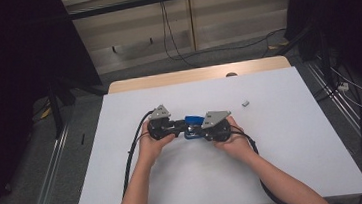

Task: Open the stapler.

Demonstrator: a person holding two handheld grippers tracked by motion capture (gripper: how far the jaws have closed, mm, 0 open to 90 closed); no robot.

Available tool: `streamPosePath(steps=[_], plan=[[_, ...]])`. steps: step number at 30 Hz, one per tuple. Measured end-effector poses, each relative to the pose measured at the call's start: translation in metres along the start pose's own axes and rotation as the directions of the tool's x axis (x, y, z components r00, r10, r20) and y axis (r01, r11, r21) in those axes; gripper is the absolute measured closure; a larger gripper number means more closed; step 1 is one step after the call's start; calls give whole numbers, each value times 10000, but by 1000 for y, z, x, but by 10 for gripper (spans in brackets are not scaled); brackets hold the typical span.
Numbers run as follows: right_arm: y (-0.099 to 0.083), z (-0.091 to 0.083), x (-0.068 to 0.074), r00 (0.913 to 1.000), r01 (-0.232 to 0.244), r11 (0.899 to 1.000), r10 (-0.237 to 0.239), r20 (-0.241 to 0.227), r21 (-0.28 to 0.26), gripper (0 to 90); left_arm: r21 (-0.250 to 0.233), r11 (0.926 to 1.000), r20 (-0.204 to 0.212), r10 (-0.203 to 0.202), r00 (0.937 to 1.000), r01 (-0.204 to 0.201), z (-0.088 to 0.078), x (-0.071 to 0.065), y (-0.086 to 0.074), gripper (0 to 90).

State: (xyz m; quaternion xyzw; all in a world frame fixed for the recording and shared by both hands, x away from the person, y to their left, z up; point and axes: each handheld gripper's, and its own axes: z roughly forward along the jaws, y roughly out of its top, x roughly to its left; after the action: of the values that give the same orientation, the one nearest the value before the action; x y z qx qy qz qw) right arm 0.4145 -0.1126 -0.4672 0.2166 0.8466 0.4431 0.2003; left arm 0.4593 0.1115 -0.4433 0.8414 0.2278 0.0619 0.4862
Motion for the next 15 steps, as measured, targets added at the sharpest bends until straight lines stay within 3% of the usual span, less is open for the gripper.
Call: streamPosePath(steps=[15], plan=[[0, 0, 1, 9999, 103, 9999, -103, 83, 1, 900, -99, 9996, 188, 265, 9995, -263, 3, -4, 11, 730]])
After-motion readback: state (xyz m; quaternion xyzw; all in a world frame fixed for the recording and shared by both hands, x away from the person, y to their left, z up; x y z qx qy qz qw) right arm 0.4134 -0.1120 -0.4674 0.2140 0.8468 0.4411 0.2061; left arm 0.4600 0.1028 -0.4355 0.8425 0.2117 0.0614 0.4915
